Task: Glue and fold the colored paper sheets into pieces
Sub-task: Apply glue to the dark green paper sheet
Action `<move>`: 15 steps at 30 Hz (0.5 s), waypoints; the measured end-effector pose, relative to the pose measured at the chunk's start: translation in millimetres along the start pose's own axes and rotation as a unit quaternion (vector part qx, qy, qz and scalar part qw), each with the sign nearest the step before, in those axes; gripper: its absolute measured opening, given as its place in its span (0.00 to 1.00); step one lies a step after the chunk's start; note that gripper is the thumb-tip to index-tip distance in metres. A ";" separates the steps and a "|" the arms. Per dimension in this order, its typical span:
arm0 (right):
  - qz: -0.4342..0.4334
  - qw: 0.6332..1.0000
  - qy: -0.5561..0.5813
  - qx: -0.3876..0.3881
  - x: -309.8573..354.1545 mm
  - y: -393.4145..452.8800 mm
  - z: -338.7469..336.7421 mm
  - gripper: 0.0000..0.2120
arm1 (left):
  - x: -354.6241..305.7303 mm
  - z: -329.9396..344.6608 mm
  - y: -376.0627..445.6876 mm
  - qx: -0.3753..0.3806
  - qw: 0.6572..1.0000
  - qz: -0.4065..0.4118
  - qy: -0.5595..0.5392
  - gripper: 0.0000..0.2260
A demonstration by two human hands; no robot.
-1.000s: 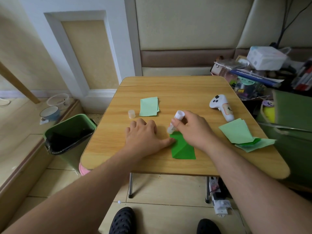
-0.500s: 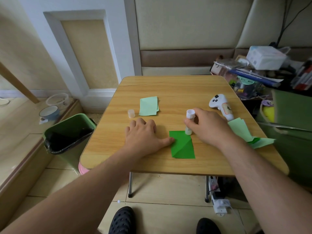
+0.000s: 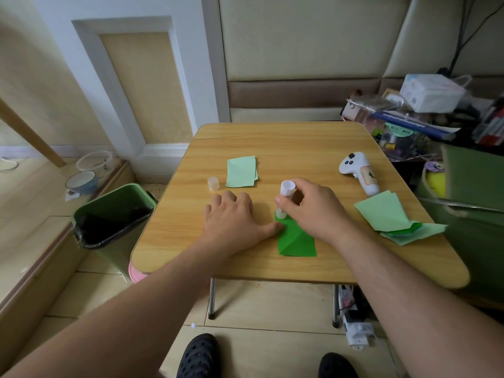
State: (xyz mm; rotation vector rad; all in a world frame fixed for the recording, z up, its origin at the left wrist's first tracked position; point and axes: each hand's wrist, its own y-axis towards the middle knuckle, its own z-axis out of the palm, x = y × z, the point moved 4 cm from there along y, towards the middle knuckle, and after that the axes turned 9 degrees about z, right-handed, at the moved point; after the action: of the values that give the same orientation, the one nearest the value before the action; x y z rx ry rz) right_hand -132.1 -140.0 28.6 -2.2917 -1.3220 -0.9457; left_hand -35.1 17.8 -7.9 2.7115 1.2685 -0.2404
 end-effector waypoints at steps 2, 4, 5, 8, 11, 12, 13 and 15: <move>0.001 1.000 0.000 0.000 2.1 -0.4 1.3 0.11 | -0.4 0.2 -0.3 -0.004 1.000 0.001 -0.002 0.36; 0.001 1.000 -0.012 -0.002 2.2 -0.3 1.4 0.10 | -1.3 -0.9 -1.0 -0.014 1.000 0.010 -0.014 0.33; 0.005 1.000 -0.016 -0.003 1.2 -0.1 0.3 0.10 | -1.9 -1.7 -1.4 -0.021 0.999 0.021 -0.024 0.31; 0.032 0.999 -0.017 -0.005 -6.7 1.4 -9.1 0.09 | -4.1 -4.6 -3.1 -0.029 0.996 0.063 -0.050 0.26; 0.056 0.998 -0.016 -0.013 -17.1 3.3 -20.7 0.07 | -3.2 -4.7 -3.0 -0.024 0.995 0.073 -0.056 0.24; 0.064 0.998 -0.015 -0.012 -20.2 3.7 -23.8 0.06 | -2.9 -4.3 -2.5 -0.020 0.996 0.074 -0.055 0.24; 0.071 0.997 -0.014 -0.008 -22.7 3.7 -26.6 0.06 | -2.9 -3.8 -2.1 -0.016 0.996 0.075 -0.052 0.23; 0.077 0.997 -0.013 -0.003 -26.0 3.3 -30.2 0.05 | -3.5 -3.3 -1.6 -0.009 0.996 0.080 -0.044 0.22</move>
State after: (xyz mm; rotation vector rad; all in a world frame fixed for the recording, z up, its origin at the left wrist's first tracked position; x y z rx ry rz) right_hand -149.9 -175.6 32.8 -2.3795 -1.1347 -0.8728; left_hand -38.3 16.9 -4.0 2.7356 1.0208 -0.3241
